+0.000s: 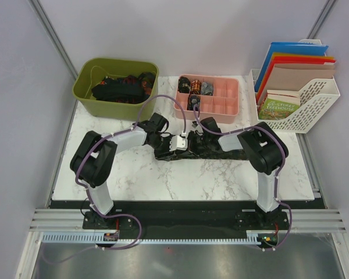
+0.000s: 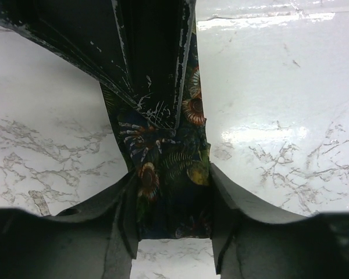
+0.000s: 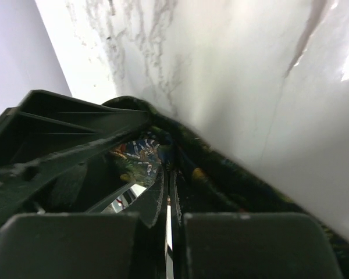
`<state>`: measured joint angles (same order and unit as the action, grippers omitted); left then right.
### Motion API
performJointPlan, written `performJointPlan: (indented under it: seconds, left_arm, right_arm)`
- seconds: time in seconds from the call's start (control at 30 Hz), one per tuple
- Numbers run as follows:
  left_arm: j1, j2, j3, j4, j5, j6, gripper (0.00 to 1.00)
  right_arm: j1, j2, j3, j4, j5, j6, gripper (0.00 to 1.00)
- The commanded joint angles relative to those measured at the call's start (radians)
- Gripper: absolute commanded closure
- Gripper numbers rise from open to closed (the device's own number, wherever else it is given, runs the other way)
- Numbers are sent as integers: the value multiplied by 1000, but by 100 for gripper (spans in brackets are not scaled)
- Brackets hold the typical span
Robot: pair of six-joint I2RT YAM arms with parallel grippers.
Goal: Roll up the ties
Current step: Roll the tie at the center of the board.
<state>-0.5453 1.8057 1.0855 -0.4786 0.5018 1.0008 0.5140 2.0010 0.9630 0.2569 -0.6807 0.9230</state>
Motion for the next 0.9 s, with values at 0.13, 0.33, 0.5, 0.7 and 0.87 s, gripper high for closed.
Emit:
performJointPlan:
  seconds: [0.13,0.33,0.5,0.7,0.87]
  left_arm:
    - [71,-89,-15,-97,-6,-16,35]
    - [74,-97,-22,-74,7,-36,30]
    - [73,-65,20,-61,40,-57,32]
    - [62,-58,76,-63,64,-86,45]
    - [16,-57,99,-68,73,-122,51]
  right_arm:
    - [-11,87,16,-57,95,-62,100]
    - [-11,96,25,-79,98,-69,100]
    - [-9,97,22,-79,98,-66,100]
    - [0,96,11,-71,106,-52,100]
    - [11,105,6,-45,104,-23,100]
